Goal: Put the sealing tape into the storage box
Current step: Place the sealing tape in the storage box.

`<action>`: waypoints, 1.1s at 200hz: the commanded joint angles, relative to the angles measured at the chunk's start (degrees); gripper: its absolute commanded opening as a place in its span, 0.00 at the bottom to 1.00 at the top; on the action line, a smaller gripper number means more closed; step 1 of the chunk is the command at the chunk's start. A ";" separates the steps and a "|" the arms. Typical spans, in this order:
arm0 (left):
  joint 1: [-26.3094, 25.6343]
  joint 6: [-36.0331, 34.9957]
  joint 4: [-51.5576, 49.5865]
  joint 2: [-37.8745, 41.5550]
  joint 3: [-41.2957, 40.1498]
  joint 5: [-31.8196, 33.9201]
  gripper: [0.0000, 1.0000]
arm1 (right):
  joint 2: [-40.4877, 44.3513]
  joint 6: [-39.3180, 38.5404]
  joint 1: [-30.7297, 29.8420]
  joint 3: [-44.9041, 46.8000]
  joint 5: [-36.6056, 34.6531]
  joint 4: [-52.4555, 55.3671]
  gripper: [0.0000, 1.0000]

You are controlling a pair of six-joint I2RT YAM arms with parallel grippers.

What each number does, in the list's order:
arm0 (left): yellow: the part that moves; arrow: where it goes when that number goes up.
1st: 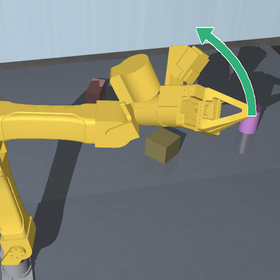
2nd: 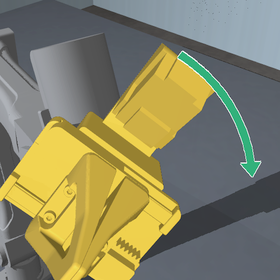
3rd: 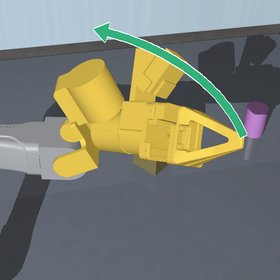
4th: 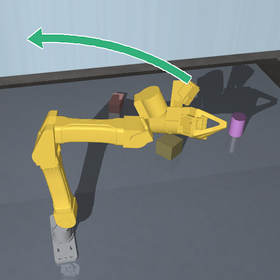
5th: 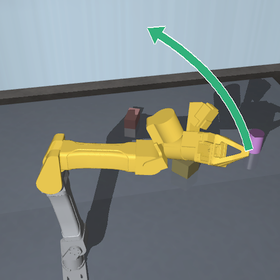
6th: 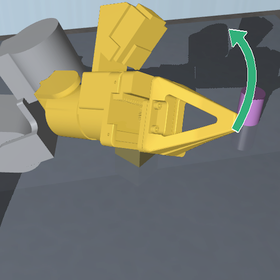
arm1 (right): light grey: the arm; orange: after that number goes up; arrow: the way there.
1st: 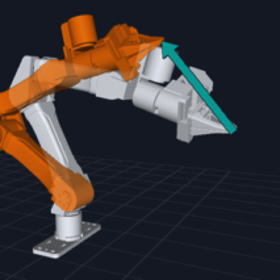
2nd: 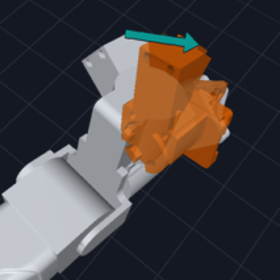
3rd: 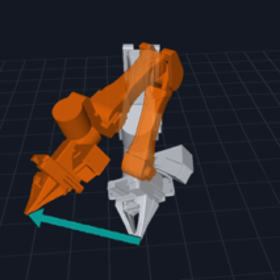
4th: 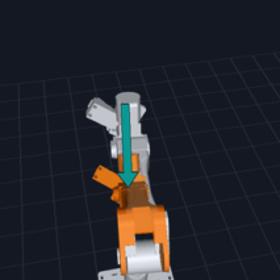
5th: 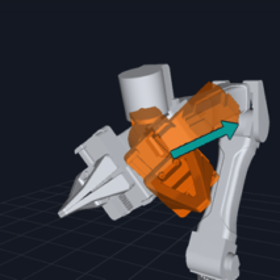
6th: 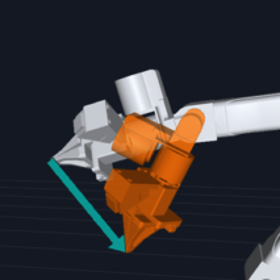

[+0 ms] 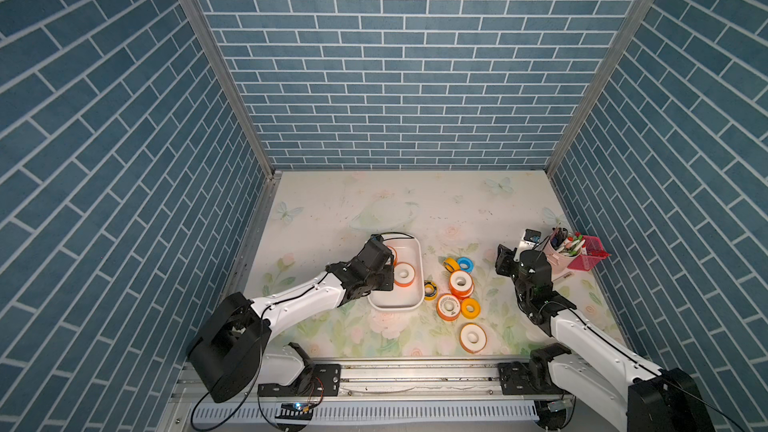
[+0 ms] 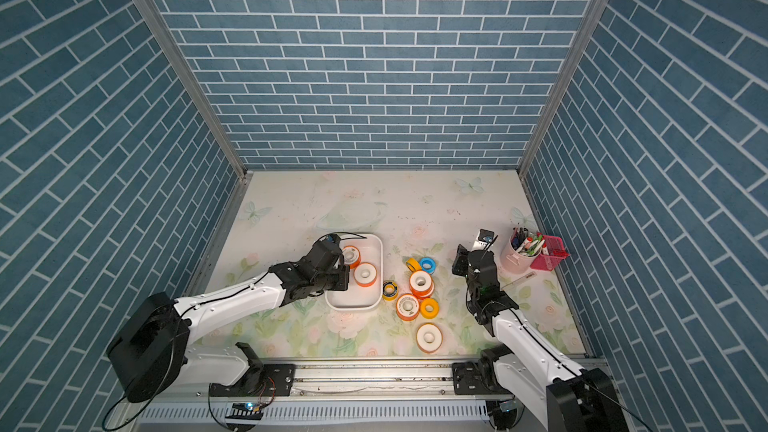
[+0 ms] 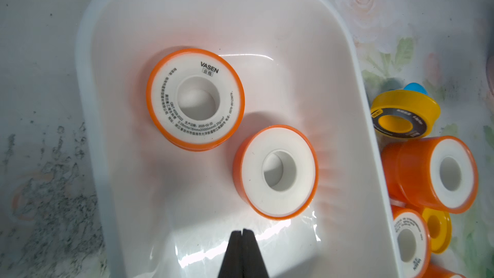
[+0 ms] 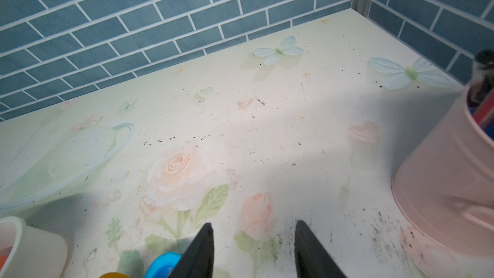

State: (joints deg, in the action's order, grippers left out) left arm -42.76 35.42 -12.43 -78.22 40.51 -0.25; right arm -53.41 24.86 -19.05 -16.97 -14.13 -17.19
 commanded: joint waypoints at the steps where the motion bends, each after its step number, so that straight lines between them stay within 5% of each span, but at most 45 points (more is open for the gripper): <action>1: -0.73 -1.83 -1.51 -2.70 0.25 0.07 0.00 | 0.11 0.93 0.17 -0.47 0.13 -0.72 0.49; 155: -3.73 -2.56 -0.33 -14.59 8.18 0.06 0.00 | -0.53 0.89 0.19 -0.69 0.33 -0.70 0.50; 170: -3.81 -2.77 -1.39 -13.02 8.52 0.29 0.04 | -0.48 0.81 0.18 -0.73 0.42 -0.73 0.50; 220: -3.81 -3.64 -8.20 -5.06 10.80 3.06 0.42 | -2.94 -0.86 0.22 -3.52 3.90 1.79 0.58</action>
State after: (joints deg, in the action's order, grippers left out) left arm -46.41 32.58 -15.44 -87.66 48.82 0.10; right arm -54.54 24.75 -19.05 -17.32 -12.71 -17.10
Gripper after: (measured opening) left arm 0.349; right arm 0.554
